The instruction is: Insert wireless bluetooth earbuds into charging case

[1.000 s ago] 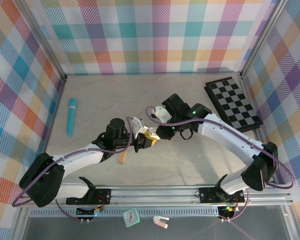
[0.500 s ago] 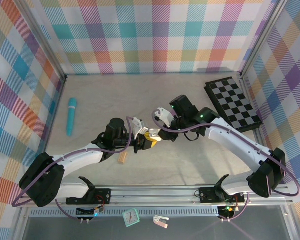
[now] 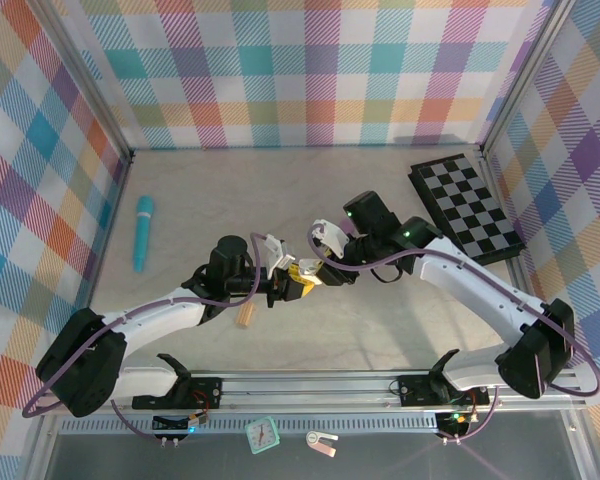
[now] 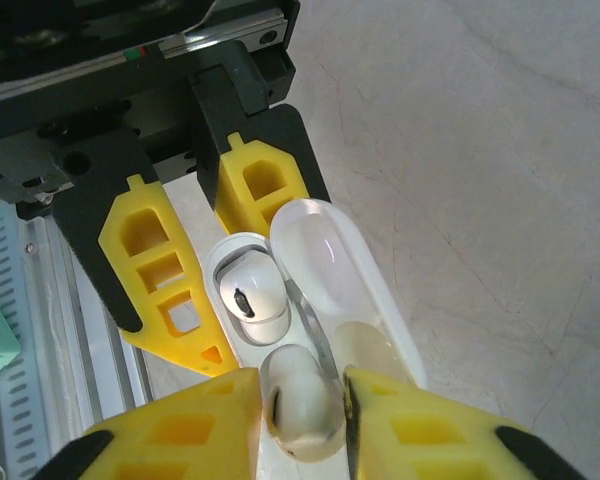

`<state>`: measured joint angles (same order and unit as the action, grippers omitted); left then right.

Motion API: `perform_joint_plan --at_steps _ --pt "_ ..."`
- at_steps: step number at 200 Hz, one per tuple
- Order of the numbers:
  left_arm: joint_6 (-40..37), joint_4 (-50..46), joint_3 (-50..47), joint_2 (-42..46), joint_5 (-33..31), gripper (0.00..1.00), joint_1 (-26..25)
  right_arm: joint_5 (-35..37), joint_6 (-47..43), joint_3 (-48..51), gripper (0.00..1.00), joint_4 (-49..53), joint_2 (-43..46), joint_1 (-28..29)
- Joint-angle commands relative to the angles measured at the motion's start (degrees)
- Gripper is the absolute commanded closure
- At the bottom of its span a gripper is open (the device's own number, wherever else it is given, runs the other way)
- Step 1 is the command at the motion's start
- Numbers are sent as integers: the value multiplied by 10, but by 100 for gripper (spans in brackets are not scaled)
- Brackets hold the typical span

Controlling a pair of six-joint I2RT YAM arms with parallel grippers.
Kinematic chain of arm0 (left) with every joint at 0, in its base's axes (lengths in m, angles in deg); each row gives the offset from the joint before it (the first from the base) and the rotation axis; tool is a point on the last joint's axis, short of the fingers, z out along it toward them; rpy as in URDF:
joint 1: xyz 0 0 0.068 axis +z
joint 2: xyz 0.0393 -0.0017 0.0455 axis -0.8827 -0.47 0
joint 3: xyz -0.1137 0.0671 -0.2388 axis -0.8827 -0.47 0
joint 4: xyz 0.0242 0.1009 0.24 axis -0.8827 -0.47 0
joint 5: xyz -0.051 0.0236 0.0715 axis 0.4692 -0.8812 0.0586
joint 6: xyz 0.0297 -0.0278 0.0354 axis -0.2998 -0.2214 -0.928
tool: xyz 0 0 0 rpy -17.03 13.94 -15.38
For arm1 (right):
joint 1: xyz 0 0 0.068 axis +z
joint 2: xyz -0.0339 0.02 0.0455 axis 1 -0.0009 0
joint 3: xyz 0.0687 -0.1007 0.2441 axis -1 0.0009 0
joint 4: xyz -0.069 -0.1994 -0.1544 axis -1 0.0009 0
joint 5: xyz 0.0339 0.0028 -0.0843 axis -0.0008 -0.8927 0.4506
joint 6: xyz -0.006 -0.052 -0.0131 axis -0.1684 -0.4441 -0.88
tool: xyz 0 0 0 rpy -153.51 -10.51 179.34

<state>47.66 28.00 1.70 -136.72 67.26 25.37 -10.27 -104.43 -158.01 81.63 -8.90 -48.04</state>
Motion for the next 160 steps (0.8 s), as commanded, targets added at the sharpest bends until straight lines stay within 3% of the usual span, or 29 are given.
perform_joint_plan --at_steps 1,44,95,125,160 --pt "0 29 20 12 17 89 2 15 13 1 69 -16 32 -1" --pt "-2 31 21 9 17 89 2 27 53 0 54 -34 58 -3" --pt "-14 38 15 16 19 88 2 102 198 -12 38 -69 45 -7" --pt "-51 42 -1 33 15 88 1 73 279 -93 33 24 -23 -26" --pt "-70 31 -5 43 14 88 1 37 292 -140 32 80 -78 -29"
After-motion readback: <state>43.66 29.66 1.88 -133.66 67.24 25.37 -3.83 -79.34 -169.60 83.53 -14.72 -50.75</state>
